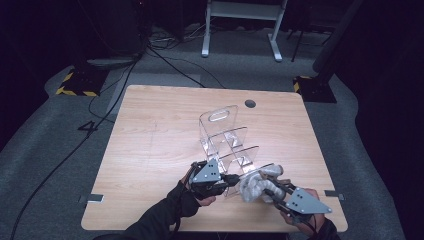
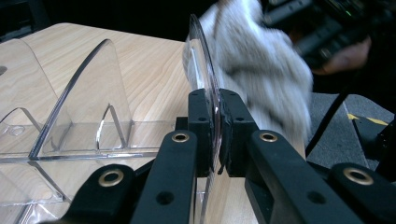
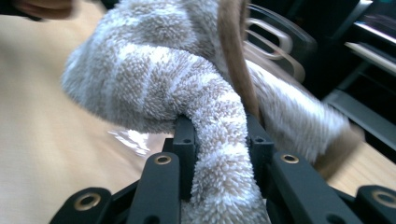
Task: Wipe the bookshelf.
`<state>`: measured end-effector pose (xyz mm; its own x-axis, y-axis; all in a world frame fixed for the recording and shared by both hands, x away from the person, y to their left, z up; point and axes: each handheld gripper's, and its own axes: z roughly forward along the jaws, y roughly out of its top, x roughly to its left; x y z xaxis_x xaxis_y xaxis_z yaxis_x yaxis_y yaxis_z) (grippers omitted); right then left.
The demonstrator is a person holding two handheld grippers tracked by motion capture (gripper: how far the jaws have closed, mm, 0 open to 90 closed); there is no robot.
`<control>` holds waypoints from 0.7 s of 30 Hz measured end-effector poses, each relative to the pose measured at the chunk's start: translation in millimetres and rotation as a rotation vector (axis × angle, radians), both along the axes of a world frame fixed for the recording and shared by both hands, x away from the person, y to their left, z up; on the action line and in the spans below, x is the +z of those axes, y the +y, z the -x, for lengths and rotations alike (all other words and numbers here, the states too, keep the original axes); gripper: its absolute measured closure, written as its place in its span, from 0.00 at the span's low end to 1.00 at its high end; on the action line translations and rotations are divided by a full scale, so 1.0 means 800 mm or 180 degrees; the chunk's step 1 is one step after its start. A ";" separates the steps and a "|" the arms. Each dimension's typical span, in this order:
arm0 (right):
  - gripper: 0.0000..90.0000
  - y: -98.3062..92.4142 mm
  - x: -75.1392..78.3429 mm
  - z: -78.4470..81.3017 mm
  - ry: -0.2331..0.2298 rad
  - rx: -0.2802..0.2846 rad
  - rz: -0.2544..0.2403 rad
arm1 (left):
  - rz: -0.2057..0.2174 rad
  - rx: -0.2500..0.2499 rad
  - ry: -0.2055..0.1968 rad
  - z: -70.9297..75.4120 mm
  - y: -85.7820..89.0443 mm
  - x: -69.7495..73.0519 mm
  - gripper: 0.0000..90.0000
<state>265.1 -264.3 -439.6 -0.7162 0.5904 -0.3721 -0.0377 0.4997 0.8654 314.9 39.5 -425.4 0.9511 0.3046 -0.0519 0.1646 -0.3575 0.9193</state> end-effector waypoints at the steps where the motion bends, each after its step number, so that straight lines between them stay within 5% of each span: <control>1: 0.81 -0.009 -0.003 -0.003 0.0040 -0.0051 -0.0068 | 0.0001 0.0001 0.0005 0.000 0.000 0.000 0.94; 8: 0.81 -0.019 -0.026 -0.016 0.0192 -0.0232 0.0091 | -0.0003 -0.0005 0.0003 0.000 0.000 0.000 0.93; 10: 0.81 -0.013 -0.039 -0.019 0.0264 -0.0227 0.0270 | -0.0004 -0.0008 0.0003 0.000 -0.001 0.000 0.93; 16: 0.81 0.011 -0.059 -0.021 0.0426 -0.0049 0.0445 | 0.0000 -0.0005 0.0002 0.000 -0.001 0.000 0.93; 21: 0.81 0.037 -0.057 -0.009 0.0330 0.0219 0.0517 | 0.0015 -0.0012 0.0005 -0.001 -0.001 -0.001 0.93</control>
